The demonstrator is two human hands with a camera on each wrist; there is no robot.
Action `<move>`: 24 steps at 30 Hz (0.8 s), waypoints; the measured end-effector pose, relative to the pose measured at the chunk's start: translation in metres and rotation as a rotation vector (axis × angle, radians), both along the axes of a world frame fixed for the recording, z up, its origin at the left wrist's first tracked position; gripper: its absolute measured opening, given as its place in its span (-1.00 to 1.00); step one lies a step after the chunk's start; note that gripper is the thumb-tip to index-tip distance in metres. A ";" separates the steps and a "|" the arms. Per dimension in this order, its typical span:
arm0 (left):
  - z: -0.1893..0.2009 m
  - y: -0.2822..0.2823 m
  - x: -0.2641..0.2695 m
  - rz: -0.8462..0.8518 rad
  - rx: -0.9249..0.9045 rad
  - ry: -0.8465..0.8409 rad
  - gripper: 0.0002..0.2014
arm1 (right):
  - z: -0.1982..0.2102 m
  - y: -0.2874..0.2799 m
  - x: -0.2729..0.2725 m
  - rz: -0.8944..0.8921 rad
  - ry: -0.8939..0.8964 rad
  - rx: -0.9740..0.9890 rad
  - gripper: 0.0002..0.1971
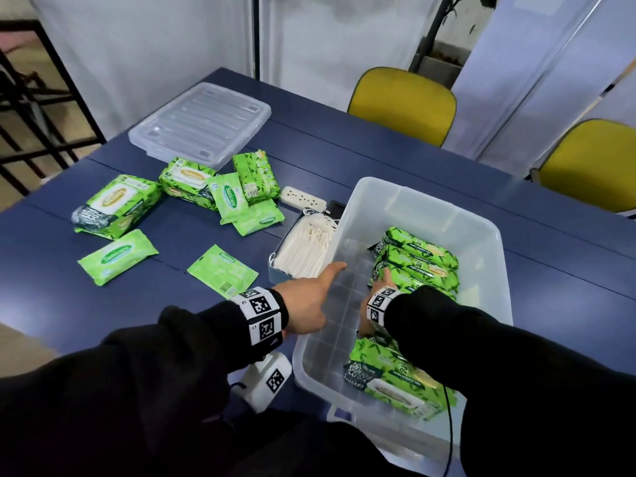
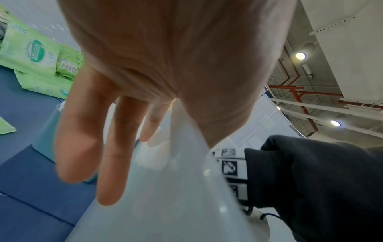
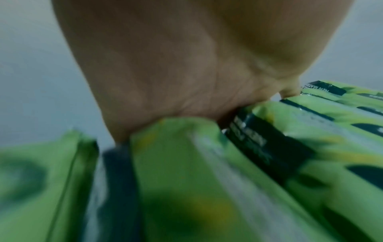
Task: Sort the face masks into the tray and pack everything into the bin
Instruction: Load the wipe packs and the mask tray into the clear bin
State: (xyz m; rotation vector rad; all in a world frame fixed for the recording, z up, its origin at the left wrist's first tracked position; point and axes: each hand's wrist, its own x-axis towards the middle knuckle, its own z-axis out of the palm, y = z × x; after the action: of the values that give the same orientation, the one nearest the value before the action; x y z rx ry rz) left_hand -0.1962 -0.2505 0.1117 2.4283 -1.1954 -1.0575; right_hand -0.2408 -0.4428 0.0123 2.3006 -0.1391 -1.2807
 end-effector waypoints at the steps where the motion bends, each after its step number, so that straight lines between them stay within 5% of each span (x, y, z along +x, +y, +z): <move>1: -0.001 0.000 0.000 0.007 0.001 0.007 -0.04 | 0.003 0.002 0.005 -0.047 0.030 0.021 -0.25; 8: 0.003 -0.001 -0.001 -0.006 -0.023 -0.025 -0.06 | 0.019 0.012 -0.015 -0.003 -0.410 0.317 -0.16; 13: -0.001 0.000 -0.002 0.008 -0.009 -0.015 -0.05 | 0.023 -0.040 -0.018 -0.564 -0.755 0.326 0.05; 16: 0.001 0.002 0.000 -0.021 -0.022 -0.020 -0.05 | 0.009 -0.085 -0.026 -0.884 -0.806 0.299 0.15; 21: -0.002 0.002 0.003 -0.029 -0.049 0.027 -0.03 | -0.011 -0.107 -0.037 -0.991 -0.763 0.397 0.18; 24: -0.006 0.003 0.008 -0.048 -0.121 0.088 0.00 | 0.008 -0.110 -0.026 -1.086 -0.946 0.517 0.06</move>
State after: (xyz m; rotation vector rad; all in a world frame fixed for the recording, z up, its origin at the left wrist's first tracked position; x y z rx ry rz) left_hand -0.1883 -0.2472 0.1059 2.2488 -1.2567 -1.0618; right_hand -0.2672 -0.5526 0.0208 3.2354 -1.7216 -0.4302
